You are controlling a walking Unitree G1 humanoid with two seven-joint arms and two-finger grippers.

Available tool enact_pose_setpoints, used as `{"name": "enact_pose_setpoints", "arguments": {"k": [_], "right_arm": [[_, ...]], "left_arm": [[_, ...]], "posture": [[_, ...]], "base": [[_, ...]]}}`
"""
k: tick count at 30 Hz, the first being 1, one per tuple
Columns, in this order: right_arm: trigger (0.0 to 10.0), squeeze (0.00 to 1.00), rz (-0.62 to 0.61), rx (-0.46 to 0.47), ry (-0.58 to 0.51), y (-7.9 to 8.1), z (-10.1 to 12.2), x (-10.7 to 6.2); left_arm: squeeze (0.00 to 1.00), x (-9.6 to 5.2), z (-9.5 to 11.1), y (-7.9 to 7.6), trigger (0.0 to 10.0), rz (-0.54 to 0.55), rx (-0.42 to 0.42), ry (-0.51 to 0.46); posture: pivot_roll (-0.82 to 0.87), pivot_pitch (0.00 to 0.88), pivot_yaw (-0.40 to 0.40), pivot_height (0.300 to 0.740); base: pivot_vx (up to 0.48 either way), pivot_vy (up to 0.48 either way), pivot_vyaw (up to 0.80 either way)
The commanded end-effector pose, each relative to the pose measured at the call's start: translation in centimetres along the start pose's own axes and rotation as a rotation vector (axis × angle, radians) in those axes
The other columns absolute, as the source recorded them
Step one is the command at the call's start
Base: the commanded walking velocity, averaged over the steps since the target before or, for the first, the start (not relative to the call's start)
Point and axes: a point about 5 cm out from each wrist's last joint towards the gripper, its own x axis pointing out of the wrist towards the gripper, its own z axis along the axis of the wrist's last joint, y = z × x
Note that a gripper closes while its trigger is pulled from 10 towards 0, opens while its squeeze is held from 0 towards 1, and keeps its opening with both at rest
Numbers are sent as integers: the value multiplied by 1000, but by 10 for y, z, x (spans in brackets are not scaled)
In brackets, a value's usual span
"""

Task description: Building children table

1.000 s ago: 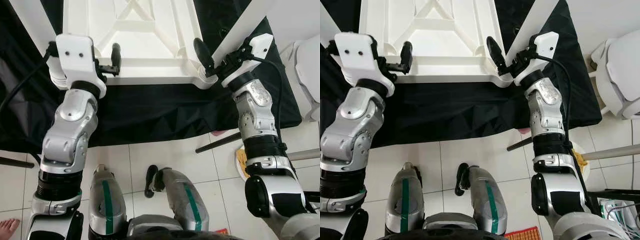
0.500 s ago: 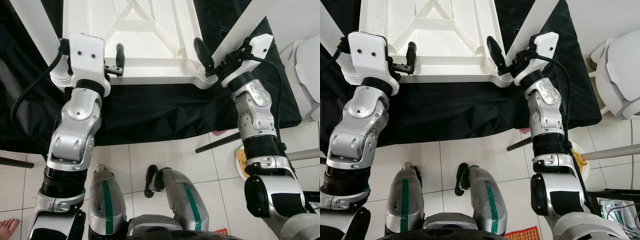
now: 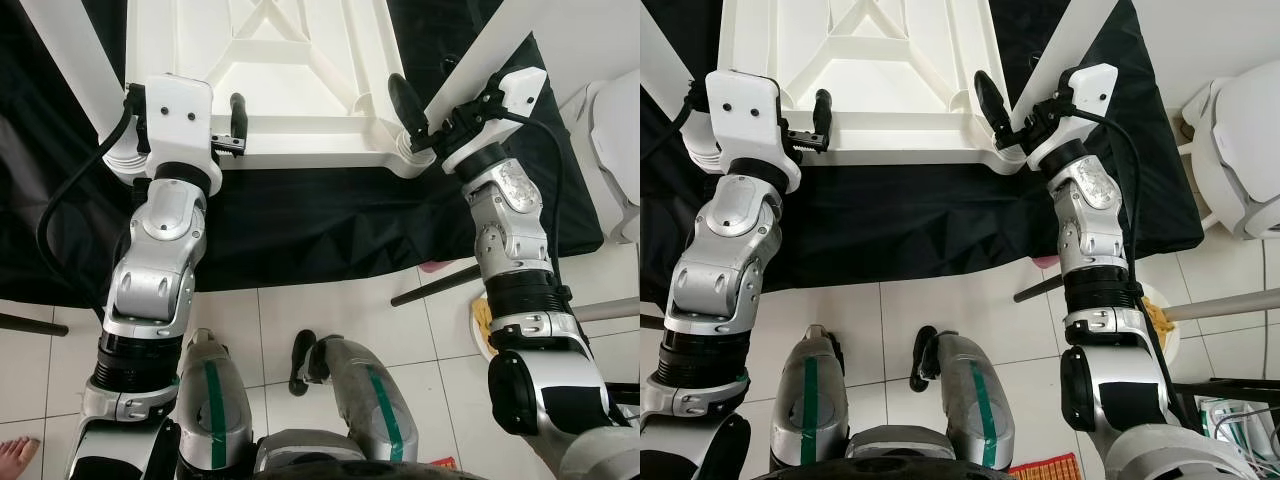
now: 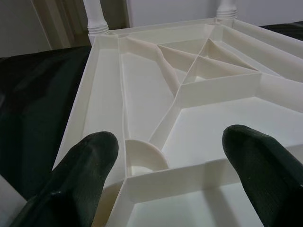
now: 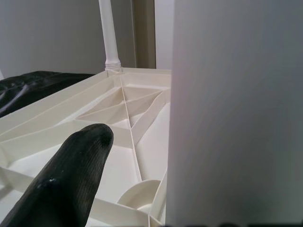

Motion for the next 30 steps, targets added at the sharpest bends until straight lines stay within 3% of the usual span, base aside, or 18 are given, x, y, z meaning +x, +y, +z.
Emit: {"name": "enact_pose_setpoints", "arguments": {"k": [1,15,23,27,30], "right_arm": [[10000,0,-6,-4,-48,-2,13,5],[10000,0,2,1,-67,-2,24,8],[10000,0,16,10,-47,3,18,6],[10000,0,71,53,-26,23,9,7],[10000,0,81,75,-23,30,6,8]], "left_arm": [[0,1,-1,1,10000,89,-2,2],[0,3,-5,-8,10000,51,5,19],[0,4,-5,-7,10000,55,10,19],[0,6,-4,-6,10000,60,9,15],[0,6,-4,-6,10000,61,8,12]], "posture": [[161,101,-133,740],[157,86,-131,740],[153,73,-134,740],[153,68,-135,740],[154,65,-136,740]], "base": [[0,0,0],[0,0,0],[0,0,0],[0,0,0],[0,0,0]]}}
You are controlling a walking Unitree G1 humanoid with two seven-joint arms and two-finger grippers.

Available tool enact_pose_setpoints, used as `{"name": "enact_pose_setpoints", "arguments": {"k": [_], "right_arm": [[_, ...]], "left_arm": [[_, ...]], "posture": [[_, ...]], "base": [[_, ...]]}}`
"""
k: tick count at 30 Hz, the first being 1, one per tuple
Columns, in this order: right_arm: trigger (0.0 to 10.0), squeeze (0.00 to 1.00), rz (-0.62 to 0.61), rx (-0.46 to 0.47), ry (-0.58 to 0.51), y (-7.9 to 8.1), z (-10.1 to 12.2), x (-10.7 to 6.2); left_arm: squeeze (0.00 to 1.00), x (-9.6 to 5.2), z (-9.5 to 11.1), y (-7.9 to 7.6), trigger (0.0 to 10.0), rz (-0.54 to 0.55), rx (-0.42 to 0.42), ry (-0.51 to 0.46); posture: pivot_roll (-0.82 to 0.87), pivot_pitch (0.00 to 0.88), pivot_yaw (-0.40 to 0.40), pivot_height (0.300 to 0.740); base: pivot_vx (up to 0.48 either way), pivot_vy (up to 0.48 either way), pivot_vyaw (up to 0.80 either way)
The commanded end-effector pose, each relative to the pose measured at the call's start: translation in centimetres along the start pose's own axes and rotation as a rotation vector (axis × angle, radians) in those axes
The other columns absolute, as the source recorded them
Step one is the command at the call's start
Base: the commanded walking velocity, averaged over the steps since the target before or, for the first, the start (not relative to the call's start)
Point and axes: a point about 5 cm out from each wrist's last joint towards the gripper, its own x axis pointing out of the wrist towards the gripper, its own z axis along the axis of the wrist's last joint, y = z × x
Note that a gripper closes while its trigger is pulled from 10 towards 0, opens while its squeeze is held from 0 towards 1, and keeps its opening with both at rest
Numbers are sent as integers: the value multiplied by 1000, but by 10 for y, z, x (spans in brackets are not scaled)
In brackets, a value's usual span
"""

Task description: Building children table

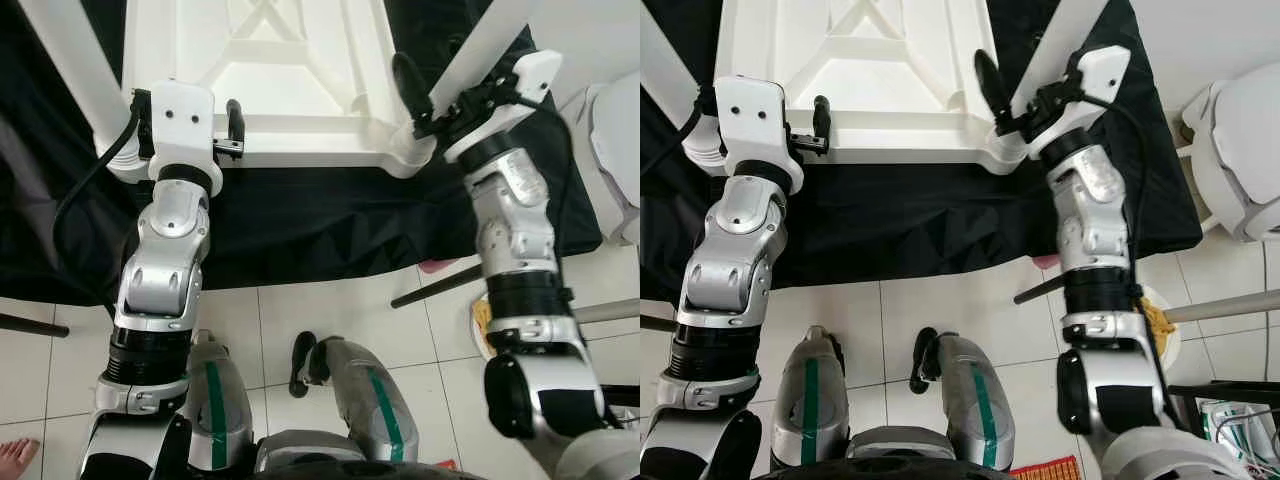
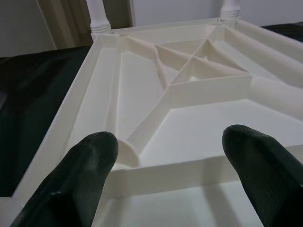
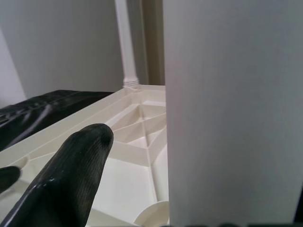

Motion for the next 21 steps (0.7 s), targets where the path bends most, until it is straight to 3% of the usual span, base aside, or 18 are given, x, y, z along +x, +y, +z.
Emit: {"name": "enact_pose_setpoints", "arguments": {"k": [1,8,21], "right_arm": [[10000,0,33,14,26,7,-5,1],[10000,0,36,45,33,17,-13,4],[10000,0,20,31,38,10,-10,1]], "left_arm": [[0,1,-2,0,10000,47,11,4],[0,1,0,1,10000,55,8,-2],[0,3,-8,3,10000,59,14,53]], "posture": [[154,65,-136,740],[155,60,-140,740],[150,63,-139,740]], "base": [[0,0,0],[0,0,0],[0,0,0]]}}
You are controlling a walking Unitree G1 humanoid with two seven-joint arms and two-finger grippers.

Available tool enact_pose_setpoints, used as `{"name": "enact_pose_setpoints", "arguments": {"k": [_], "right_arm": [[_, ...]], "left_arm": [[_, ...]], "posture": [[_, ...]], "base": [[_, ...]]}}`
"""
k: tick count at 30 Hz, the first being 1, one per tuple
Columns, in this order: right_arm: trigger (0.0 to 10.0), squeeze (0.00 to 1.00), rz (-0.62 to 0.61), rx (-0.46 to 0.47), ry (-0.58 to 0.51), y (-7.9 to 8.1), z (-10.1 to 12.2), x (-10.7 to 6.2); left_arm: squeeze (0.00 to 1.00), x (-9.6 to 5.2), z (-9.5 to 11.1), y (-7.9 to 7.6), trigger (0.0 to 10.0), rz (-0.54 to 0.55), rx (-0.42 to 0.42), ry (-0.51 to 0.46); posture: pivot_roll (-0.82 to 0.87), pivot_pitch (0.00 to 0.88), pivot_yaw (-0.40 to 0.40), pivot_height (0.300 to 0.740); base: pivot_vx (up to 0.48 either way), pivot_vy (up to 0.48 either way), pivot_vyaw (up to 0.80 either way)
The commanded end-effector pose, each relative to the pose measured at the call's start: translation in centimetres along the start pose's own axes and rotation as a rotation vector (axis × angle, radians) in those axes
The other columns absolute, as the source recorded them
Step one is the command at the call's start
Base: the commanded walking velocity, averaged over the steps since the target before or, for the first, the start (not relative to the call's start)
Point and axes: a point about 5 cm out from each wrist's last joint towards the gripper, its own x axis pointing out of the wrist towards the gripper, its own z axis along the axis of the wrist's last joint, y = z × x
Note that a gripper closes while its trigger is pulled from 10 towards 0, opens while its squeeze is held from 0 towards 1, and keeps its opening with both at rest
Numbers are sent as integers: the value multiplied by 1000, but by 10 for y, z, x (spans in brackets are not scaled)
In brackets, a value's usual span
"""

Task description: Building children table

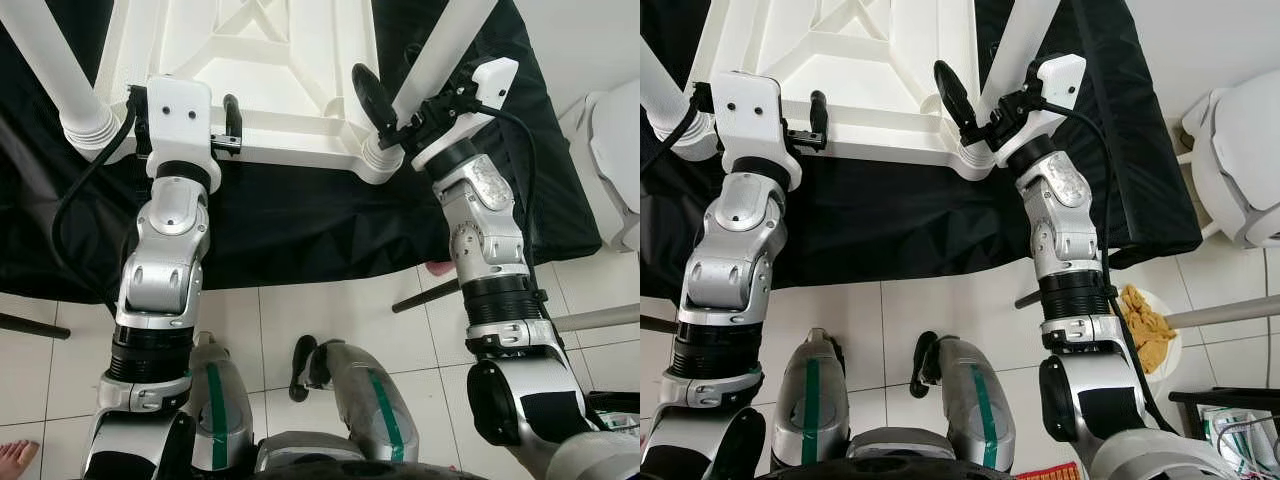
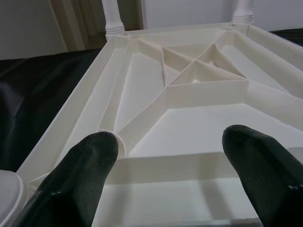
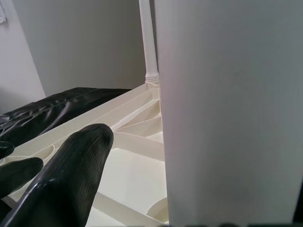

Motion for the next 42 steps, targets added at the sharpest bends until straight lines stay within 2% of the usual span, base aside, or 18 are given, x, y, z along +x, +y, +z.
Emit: {"name": "enact_pose_setpoints", "arguments": {"k": [1,3,7,9,13,16,21,23,26,29,38,42], "right_arm": [[10000,0,-1,-3,21,-1,-3,-3],[10000,0,-5,-2,16,0,-2,-2],[10000,0,-10,-2,13,-1,-1,-2],[10000,0,-18,-3,11,-1,-1,-3],[10000,0,-24,-3,10,-2,0,-4],[10000,0,-35,-4,7,-3,1,-4],[10000,0,-45,-5,2,-3,2,-5],[10000,0,-51,-7,-2,-4,4,-5],[10000,0,-67,-16,-3,-7,5,-9],[10000,0,-73,-19,-2,-7,5,-10],[10000,0,-86,-23,-1,-10,5,-11],[10000,0,-85,-23,0,-10,6,-10]], "left_arm": [[0,2,-4,-1,10000,33,7,33],[0,5,-12,-3,10000,22,15,102],[0,7,-17,-4,10000,16,21,154],[0,15,-18,-5,10000,10,27,198],[0,22,-17,-4,10000,25,39,219],[0,35,-12,0,10000,36,49,237],[0,46,-9,6,10000,60,55,270],[0,48,-15,8,10000,40,40,353],[0,44,-23,6,10000,-29,5,449],[0,39,-28,8,10000,-26,5,492],[0,25,-32,7,10000,-41,-24,560],[0,13,-31,12,10000,-26,-23,598]], "posture": [[150,63,-139,740],[146,69,-135,740],[145,71,-134,740],[142,85,-132,740],[141,86,-131,740],[135,94,-125,740],[125,99,-116,740],[119,101,-110,740],[113,109,-102,740],[112,110,-100,740],[119,115,-99,740],[123,116,-98,740]], "base": [[0,0,0],[0,0,0],[0,0,0],[0,0,0],[0,0,0],[0,0,0],[0,0,0],[0,0,0],[0,0,0],[0,0,0],[0,0,0],[0,0,0]]}}
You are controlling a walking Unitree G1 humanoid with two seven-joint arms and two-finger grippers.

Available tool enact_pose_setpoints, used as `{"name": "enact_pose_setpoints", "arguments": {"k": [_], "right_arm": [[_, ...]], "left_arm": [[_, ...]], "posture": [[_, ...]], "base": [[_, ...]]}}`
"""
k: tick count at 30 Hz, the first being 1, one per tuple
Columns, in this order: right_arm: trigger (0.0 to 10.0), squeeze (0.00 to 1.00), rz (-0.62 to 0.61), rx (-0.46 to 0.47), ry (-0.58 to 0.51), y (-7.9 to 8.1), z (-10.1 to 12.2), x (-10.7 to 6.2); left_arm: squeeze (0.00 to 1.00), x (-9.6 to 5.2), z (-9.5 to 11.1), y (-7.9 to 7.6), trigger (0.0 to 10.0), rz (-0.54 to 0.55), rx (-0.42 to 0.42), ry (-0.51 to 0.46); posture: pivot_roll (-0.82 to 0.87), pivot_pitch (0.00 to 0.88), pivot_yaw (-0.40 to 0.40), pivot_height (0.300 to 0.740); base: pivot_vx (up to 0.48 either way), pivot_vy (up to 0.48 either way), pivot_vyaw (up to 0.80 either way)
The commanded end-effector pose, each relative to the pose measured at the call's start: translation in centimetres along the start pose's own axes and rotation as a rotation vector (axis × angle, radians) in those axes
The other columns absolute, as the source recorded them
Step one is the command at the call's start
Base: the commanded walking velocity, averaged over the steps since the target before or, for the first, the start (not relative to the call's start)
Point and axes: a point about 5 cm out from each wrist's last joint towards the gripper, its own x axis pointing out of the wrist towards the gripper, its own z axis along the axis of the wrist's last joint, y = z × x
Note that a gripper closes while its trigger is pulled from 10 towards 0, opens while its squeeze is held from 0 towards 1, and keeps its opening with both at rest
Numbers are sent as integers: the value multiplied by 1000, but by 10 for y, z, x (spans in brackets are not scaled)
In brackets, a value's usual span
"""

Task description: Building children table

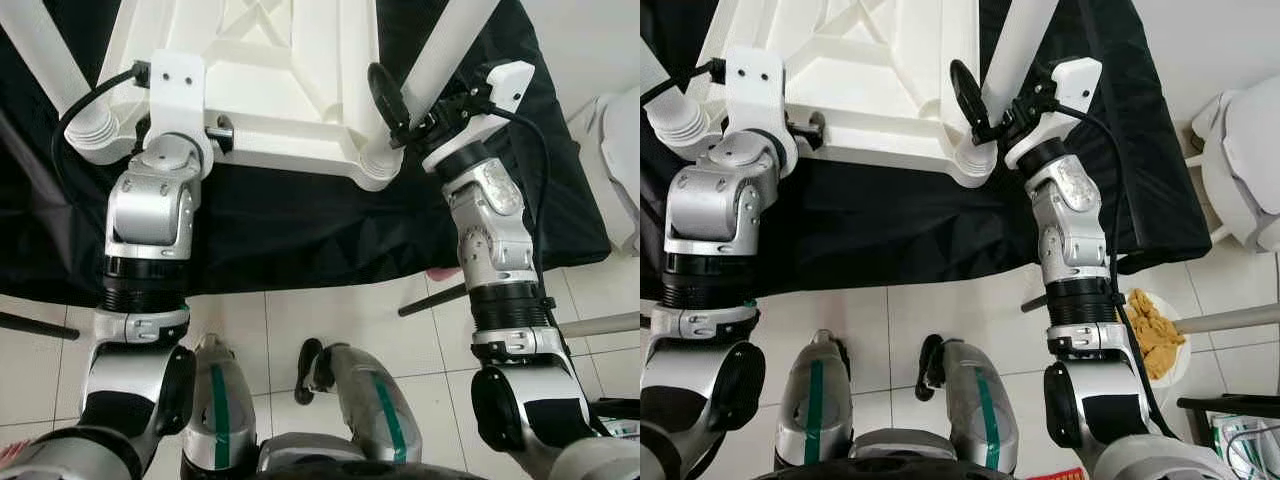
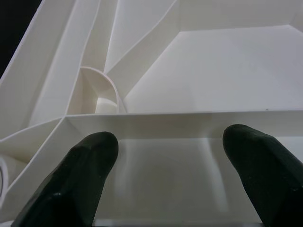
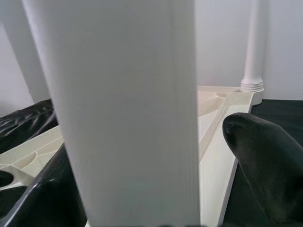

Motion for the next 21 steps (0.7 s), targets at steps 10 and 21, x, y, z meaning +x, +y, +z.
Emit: {"name": "enact_pose_setpoints", "arguments": {"k": [10,21], "right_arm": [[10000,0,18,17,30,-4,-3,-1],[10000,0,143,38,61,3,-6,10]], "left_arm": [[0,-29,-38,17,10000,63,-37,195],[0,-35,-33,21,10000,92,-18,176]], "posture": [[149,120,-119,740],[175,116,-143,740]], "base": [[0,0,0],[0,0,0]]}}
